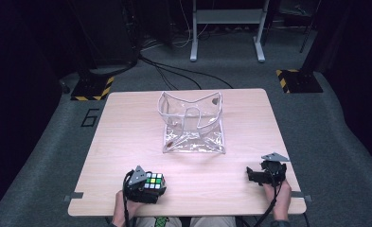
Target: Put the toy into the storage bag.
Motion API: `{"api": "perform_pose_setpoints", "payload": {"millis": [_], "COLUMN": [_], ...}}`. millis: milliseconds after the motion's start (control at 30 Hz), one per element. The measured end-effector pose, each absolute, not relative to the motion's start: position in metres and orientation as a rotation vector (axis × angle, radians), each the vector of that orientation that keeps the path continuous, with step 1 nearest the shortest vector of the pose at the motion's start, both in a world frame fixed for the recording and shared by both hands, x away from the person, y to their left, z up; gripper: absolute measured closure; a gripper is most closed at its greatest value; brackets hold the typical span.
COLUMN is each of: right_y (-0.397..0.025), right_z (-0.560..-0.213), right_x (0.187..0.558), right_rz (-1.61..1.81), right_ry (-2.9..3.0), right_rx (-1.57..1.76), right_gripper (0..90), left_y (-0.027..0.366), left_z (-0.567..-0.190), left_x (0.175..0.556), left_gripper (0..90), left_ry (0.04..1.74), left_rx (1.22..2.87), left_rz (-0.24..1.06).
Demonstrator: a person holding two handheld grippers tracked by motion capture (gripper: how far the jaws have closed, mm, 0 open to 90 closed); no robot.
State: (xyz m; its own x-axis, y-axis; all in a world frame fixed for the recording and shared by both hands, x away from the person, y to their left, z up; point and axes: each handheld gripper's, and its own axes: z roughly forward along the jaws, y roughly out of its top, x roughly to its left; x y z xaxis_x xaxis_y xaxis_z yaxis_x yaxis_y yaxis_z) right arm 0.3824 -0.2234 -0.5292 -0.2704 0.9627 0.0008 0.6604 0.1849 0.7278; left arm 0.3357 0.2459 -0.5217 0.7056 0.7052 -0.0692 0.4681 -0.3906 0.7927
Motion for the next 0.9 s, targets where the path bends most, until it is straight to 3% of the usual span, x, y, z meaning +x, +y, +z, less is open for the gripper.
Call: {"api": "perform_pose_setpoints", "payload": {"millis": [900], "right_y": [-0.2233], "right_z": [-0.5292], "right_x": [0.3823], "right_rz": [0.867], "right_ry": [1.999], "right_rx": [1.521], "right_gripper": [4.6], "left_y": [0.2427], "left_z": [-0.5281], "left_x": [0.3321], "left_gripper": [15.8], "left_ry": [0.984], "left_rx": [2.055], "left_rz": [0.379]}}
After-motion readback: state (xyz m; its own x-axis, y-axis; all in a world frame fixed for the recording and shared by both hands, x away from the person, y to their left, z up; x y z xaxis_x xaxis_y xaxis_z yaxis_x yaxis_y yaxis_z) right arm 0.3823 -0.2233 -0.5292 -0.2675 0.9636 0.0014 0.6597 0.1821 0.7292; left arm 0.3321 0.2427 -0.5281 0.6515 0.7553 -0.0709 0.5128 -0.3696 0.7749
